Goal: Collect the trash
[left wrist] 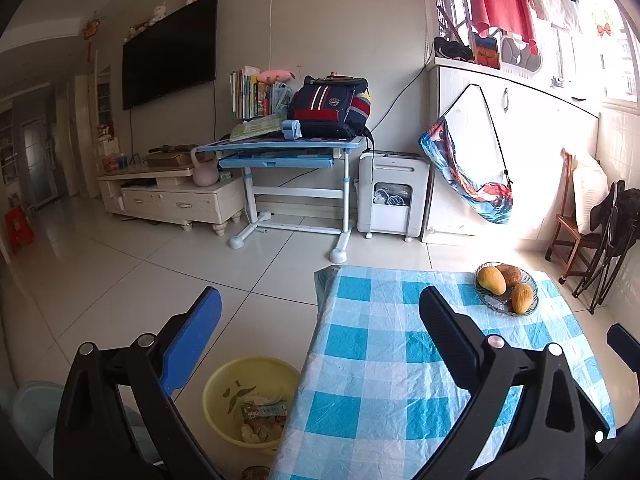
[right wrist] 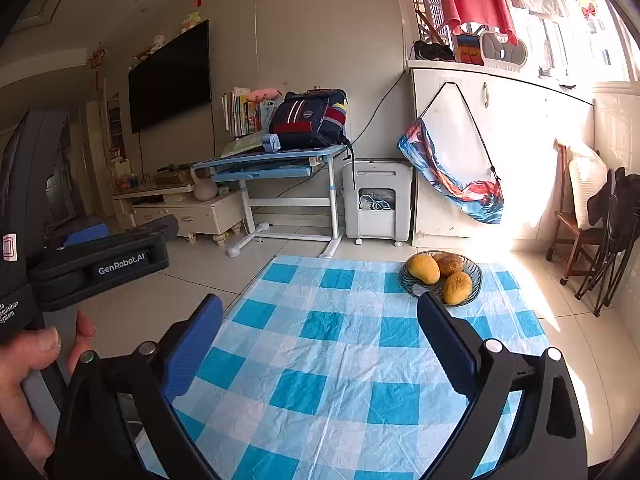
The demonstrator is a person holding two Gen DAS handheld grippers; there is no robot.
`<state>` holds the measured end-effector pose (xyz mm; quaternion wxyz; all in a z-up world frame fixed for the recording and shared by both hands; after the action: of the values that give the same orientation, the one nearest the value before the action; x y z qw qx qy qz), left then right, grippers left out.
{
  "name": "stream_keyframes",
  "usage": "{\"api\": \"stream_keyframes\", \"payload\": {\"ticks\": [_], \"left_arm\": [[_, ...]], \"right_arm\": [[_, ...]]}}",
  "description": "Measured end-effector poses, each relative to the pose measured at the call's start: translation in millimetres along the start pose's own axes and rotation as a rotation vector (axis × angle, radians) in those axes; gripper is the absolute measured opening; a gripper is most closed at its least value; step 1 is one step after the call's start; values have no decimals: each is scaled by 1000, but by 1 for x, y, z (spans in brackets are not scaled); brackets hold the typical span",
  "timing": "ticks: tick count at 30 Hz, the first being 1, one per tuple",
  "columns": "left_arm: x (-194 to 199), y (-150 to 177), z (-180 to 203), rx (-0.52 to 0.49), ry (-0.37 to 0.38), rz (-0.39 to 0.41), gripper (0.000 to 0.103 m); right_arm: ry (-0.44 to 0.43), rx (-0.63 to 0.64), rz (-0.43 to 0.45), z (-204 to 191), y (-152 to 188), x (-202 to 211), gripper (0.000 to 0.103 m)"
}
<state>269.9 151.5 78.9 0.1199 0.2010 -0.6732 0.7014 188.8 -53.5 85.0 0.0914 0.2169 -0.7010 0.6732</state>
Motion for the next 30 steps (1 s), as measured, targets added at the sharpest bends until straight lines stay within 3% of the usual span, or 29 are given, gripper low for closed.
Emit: {"api": "stream_keyframes", "payload": {"ticks": [18, 30], "left_arm": [[55, 24, 80, -49, 106, -26, 96], [88, 25, 110, -91, 144, -11, 96]], "right_arm": [[111, -36, 34, 72, 5, 64, 95], [190, -78, 54, 116, 17, 100, 95]]}}
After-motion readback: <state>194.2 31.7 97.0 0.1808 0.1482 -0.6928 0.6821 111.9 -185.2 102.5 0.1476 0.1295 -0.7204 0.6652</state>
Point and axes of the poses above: each gripper's, at about its wrist camera, not at the fingertips, and x roughly against the way its jaws point, z to its right, y to its underside, the point moved 7 cm from there along -x, roughly the way its jaws point, and after that the axes turned 6 degrees about y, right-handed, at the moved point
